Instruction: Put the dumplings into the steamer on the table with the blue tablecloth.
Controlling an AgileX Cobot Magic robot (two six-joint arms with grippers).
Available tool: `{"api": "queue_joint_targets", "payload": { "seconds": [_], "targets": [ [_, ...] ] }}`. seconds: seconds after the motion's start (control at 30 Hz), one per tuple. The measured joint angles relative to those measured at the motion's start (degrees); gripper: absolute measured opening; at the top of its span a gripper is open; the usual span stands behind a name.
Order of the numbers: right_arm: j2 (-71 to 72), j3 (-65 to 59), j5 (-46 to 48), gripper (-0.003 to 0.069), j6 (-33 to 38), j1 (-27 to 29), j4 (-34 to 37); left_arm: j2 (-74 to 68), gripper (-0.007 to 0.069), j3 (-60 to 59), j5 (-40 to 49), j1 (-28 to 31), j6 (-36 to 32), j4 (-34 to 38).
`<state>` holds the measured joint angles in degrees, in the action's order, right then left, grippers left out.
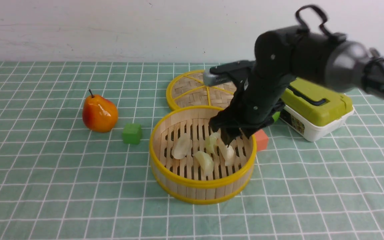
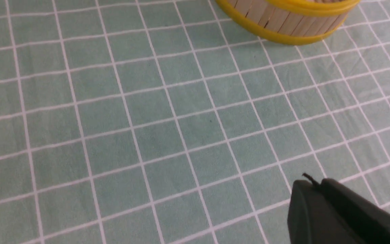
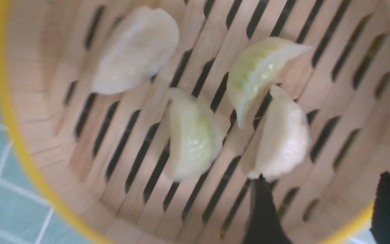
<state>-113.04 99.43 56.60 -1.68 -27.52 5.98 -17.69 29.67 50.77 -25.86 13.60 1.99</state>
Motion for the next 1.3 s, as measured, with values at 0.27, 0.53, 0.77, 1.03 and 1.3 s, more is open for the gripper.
{"api": "queue_joint_targets", "payload": {
  "seconds": [0.27,0.53,0.77,1.03,1.3],
  "targets": [
    [28.71,-23.92,-13.35,0.0055,2.29,0.0,0.0,1.84,0.003,-1.25,-7.26,0.0,0.0,0.31],
    [58.42,-45.12,-22.01,-0.002,3.53,0.0,0.0,1.9,0.0039,-1.25,-7.26,0.0,0.0,0.97],
    [71.44,-50.73,-22.05,-0.002,3.53,0.0,-0.59,1.9,0.0046,-1.25,-7.26,0.0,0.0,0.97],
    [83.81,-53.01,-21.61,-0.0017,3.53,0.0,-0.64,1.9,0.0057,-1.29,-7.26,0.0,0.0,0.97],
    [90.25,-53.56,-23.06,-0.0013,3.58,0.0,-3.98,1.9,0.0065,-1.29,-7.31,0.0,0.0,1.01]
  ]
}}
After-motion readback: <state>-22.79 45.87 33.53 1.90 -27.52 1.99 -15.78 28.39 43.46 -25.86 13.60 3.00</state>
